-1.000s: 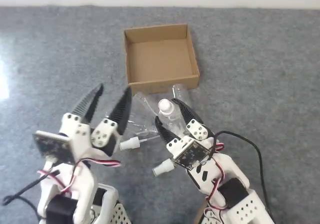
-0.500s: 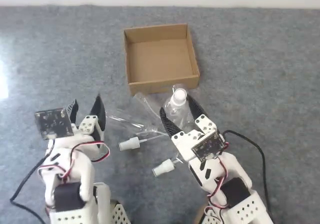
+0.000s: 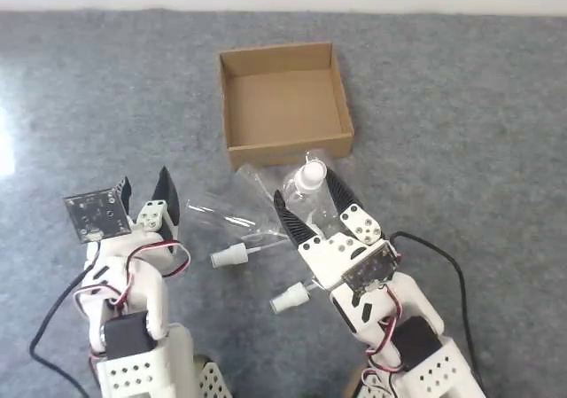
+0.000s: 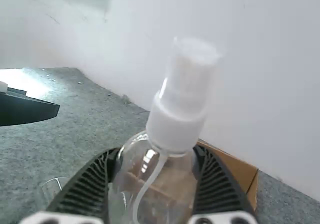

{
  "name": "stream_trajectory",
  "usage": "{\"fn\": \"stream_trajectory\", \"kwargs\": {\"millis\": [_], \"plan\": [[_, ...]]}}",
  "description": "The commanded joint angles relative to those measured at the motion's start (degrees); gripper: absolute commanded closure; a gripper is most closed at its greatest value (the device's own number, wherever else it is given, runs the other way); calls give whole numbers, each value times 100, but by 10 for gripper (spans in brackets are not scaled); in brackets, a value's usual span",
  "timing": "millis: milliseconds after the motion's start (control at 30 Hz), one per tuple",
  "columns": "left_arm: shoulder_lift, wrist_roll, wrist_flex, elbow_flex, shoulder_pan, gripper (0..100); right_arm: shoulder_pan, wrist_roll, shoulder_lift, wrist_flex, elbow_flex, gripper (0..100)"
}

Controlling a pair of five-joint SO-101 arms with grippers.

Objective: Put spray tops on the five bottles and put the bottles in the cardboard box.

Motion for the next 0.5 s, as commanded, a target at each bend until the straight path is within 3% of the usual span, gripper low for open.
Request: {"fn": "stream_trajectory", "kwargs": {"millis": [0,300,467], "plan": [[-79,-229,-211,-40,-26,812,119,-70,-31,-127,-501,991],[-79,-237,-1011,453,18,812,409,-70,-22,-127,-1073,991],[-79,-237,-1046,462,18,812,409,-79,435,-163,-1556,991]]}}
